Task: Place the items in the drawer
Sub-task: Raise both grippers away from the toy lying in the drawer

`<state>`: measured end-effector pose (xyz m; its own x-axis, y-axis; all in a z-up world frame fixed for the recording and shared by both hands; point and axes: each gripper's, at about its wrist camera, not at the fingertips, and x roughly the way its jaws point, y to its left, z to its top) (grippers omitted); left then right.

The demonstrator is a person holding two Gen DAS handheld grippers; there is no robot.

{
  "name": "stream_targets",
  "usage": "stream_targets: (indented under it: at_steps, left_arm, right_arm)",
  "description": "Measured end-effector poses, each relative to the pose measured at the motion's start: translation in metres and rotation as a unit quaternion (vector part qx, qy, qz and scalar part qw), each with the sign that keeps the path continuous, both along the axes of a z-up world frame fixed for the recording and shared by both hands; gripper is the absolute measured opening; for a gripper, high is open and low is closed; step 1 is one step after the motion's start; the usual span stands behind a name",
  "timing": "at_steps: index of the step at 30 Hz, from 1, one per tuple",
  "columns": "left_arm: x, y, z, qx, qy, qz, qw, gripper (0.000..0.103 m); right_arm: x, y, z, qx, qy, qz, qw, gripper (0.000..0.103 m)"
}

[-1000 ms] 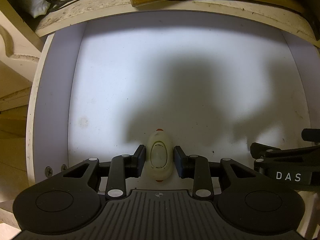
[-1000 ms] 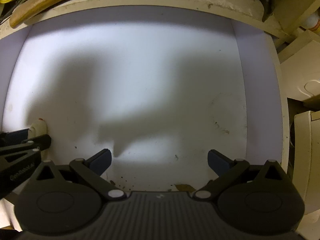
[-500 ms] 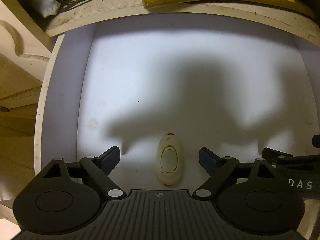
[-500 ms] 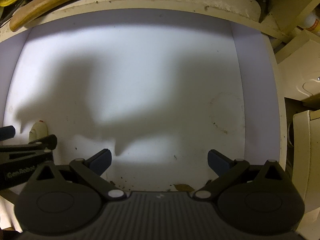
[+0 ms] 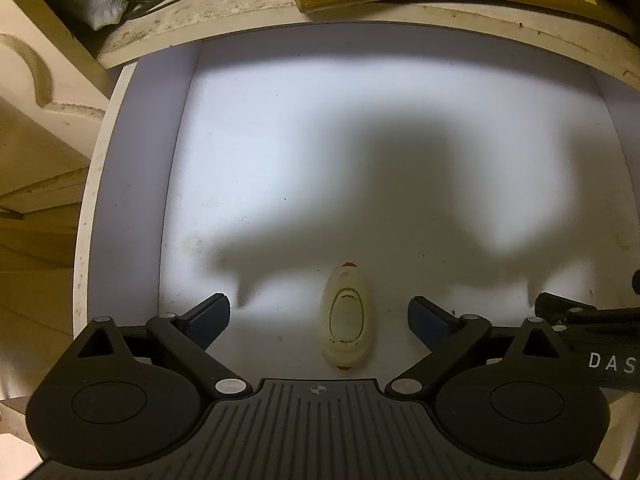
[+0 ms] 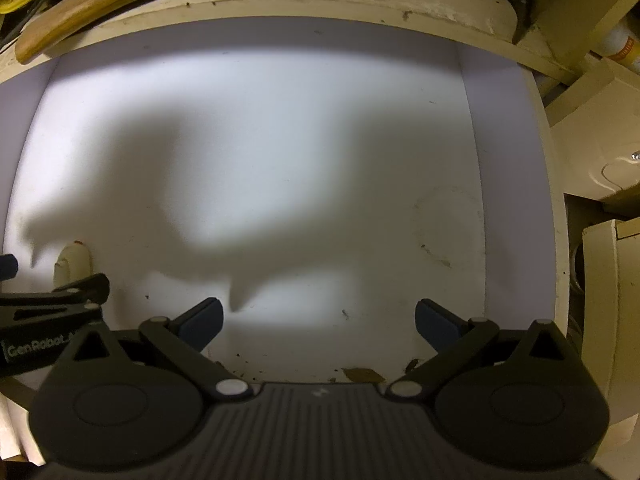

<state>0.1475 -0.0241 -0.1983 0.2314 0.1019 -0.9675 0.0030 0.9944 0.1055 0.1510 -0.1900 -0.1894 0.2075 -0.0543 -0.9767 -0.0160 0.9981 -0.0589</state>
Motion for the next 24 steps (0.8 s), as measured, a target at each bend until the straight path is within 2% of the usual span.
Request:
stream_targets:
  at_steps: [24]
  left_arm:
    - [-0.017, -0.009, 0.002, -0.005, 0.002, 0.010, 0.9999, 0.099]
  right_arm:
    - [-0.013, -0.002, 0.012, -0.006, -0.008, -0.004, 1.000, 0.103]
